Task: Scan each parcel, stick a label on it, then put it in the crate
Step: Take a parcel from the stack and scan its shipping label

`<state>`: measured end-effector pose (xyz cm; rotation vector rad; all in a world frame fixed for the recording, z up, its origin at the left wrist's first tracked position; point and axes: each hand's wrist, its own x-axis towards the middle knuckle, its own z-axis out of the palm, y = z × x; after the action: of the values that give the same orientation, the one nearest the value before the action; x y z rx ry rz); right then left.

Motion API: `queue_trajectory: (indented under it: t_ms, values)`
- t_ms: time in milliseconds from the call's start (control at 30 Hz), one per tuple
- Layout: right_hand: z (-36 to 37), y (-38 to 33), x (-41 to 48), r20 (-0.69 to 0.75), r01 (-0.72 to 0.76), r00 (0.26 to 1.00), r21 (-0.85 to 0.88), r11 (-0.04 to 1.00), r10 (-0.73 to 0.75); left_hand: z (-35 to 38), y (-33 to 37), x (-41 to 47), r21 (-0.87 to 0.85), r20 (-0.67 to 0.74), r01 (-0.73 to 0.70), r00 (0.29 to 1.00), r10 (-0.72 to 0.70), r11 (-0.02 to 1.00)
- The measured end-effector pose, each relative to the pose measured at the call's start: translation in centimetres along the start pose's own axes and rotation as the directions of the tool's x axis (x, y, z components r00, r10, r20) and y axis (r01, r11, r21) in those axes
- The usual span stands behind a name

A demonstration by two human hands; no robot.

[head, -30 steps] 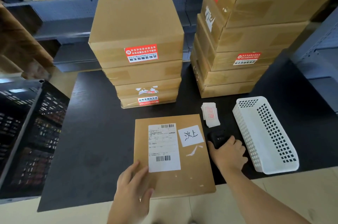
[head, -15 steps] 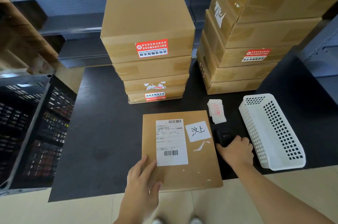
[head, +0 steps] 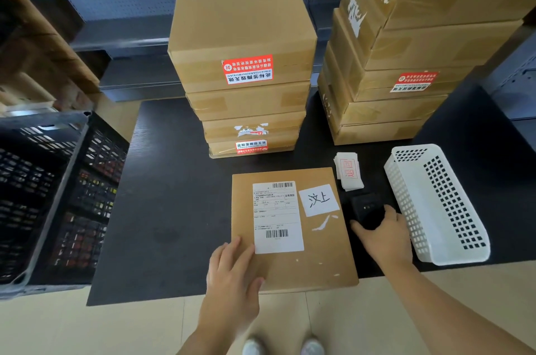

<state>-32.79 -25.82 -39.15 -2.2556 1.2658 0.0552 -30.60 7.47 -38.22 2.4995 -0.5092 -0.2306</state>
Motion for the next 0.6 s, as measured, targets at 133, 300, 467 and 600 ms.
queue_trajectory:
  t_ms: [133, 300, 467, 600]
  values:
    - [-1.2, -0.3, -0.7, 0.032, 0.010, 0.999, 0.036, 0.999, -0.012, 0.1, -0.3, 0.2, 0.047, 0.016, -0.113, 0.993, 0.113, 0.992]
    - [-3.7, -0.9, -2.0, 0.041, 0.066, 0.997, 0.092, 0.994, -0.070, -0.7, 0.4, 0.6, 0.047, 0.057, -0.232, 0.972, 0.229, 0.972]
    - [-7.3, -3.4, -4.6, 0.107, 0.148, 0.981, 0.129, 0.981, -0.162, -2.0, 1.5, 1.0, 0.079, 0.088, -0.260, 0.964, 0.253, 0.963]
    - [-9.1, -5.2, -6.6, 0.178, 0.197, 0.962, 0.071, 0.978, -0.207, -3.1, 2.5, 1.2, 0.078, 0.194, -0.189, 0.966, 0.171, 0.979]
